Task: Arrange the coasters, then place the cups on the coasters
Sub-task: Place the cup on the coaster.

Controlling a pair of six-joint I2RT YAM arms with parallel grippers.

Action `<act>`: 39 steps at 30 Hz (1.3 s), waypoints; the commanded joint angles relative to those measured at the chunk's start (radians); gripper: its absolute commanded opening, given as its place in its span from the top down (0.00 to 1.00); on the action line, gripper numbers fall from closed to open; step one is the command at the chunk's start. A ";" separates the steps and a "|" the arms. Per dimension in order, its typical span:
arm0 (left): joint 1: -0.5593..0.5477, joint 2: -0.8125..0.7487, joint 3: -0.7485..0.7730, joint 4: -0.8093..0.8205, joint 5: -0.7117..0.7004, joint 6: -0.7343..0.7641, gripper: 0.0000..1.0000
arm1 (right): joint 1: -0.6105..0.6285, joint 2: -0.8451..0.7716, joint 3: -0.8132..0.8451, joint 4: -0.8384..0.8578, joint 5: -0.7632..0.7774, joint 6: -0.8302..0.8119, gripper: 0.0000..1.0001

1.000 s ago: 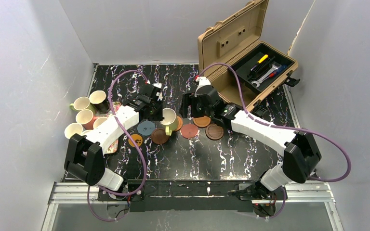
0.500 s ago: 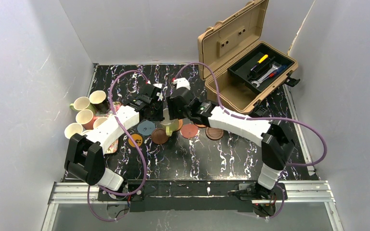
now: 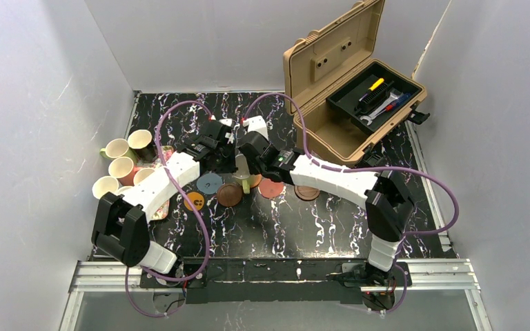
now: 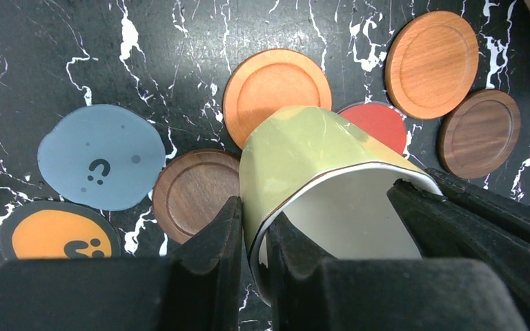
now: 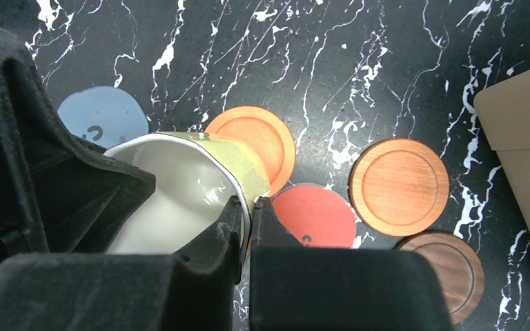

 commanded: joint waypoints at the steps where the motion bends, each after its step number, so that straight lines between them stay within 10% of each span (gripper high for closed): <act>1: 0.006 -0.113 0.007 0.056 0.097 0.028 0.79 | -0.006 -0.067 -0.003 0.033 0.029 -0.044 0.99; 5: 0.005 -0.193 -0.032 0.115 0.127 0.052 0.34 | -0.046 -0.138 -0.026 0.021 0.000 -0.090 0.99; 11: 0.006 -0.305 -0.091 0.189 0.083 0.089 0.12 | -0.200 -0.280 -0.103 -0.013 -0.238 -0.203 0.99; 24: 0.128 -0.361 -0.119 0.225 0.050 0.118 0.02 | -0.476 -0.436 -0.217 -0.254 -0.500 -0.411 0.99; 39: 0.263 -0.364 -0.107 0.205 0.029 0.140 0.02 | -0.535 -0.563 -0.439 -0.043 -0.472 -0.394 0.99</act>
